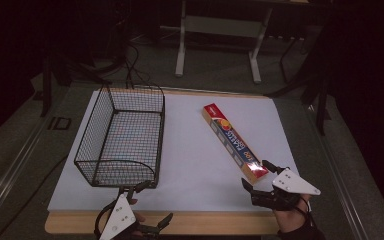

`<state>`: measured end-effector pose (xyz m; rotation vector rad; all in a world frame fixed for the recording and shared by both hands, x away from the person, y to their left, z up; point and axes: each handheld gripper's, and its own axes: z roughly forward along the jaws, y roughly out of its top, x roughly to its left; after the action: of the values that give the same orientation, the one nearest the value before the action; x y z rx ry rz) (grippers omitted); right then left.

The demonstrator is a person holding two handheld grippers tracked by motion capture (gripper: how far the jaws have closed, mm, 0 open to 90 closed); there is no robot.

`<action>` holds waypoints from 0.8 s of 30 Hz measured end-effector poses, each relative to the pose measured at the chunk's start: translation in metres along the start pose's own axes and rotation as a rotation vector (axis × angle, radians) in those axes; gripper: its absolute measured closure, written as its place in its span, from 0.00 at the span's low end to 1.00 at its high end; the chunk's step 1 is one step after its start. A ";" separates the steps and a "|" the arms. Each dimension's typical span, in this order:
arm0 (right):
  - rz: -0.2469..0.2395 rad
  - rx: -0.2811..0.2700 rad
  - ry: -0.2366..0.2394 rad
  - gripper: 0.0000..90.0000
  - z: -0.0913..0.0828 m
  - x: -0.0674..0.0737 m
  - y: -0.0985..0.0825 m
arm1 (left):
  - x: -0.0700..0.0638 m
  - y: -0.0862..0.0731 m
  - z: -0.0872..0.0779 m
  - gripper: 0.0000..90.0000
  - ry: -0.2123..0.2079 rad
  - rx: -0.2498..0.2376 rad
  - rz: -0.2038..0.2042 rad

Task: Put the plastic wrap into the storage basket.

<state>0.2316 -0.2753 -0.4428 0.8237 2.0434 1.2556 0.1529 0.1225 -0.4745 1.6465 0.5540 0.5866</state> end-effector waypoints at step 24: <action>0.001 0.118 0.085 0.13 0.043 -0.045 0.060 | 0.000 0.000 -0.003 0.01 0.002 -0.008 -0.005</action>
<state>0.3038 -0.2647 -0.3971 0.8382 2.2024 1.1982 0.1512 0.1251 -0.4739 1.6366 0.5558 0.5862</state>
